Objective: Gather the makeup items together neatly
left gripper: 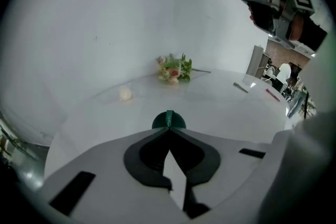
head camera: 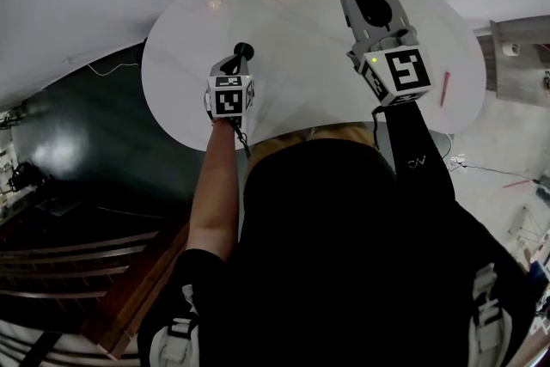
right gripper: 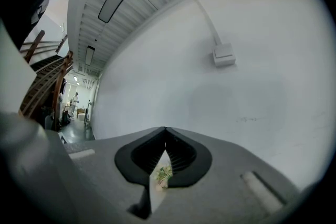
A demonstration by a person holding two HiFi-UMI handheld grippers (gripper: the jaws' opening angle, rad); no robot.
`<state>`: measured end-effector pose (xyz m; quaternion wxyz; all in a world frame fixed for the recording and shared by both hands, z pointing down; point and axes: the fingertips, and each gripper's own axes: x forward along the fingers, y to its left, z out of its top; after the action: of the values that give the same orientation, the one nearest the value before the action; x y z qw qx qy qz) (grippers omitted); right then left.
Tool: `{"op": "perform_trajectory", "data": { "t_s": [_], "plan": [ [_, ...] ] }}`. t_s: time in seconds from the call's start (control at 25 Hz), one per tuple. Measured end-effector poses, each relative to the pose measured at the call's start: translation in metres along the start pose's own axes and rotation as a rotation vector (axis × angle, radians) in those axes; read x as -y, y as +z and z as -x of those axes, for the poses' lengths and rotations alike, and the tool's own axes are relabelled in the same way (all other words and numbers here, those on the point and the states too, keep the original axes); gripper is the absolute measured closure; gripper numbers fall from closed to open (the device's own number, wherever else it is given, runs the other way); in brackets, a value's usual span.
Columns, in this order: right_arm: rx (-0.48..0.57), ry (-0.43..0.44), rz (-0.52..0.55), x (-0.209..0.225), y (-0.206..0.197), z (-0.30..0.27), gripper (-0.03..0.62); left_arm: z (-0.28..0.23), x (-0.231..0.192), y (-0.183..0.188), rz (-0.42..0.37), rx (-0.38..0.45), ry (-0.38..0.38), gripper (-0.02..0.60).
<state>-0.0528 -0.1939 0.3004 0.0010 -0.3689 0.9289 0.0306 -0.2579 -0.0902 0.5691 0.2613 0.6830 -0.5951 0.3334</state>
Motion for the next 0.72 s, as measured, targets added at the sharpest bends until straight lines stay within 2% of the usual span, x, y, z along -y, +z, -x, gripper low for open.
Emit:
{"op": "perform_trajectory", "data": {
  "t_s": [0.36, 0.52, 0.72],
  "plan": [
    [0.012, 0.001, -0.010, 0.003, 0.000, 0.001, 0.588, 0.072, 0.026, 0.094, -0.129, 0.242, -0.031, 0.572],
    [0.009, -0.001, -0.013, 0.004, -0.002, 0.002, 0.588, 0.070, 0.036, 0.097, -0.149, 0.250, -0.057, 0.572],
    [-0.006, -0.048, -0.014, 0.014, -0.006, 0.015, 0.588, 0.039, 0.063, 0.080, -0.192, 0.178, -0.114, 0.572]
  ]
}}
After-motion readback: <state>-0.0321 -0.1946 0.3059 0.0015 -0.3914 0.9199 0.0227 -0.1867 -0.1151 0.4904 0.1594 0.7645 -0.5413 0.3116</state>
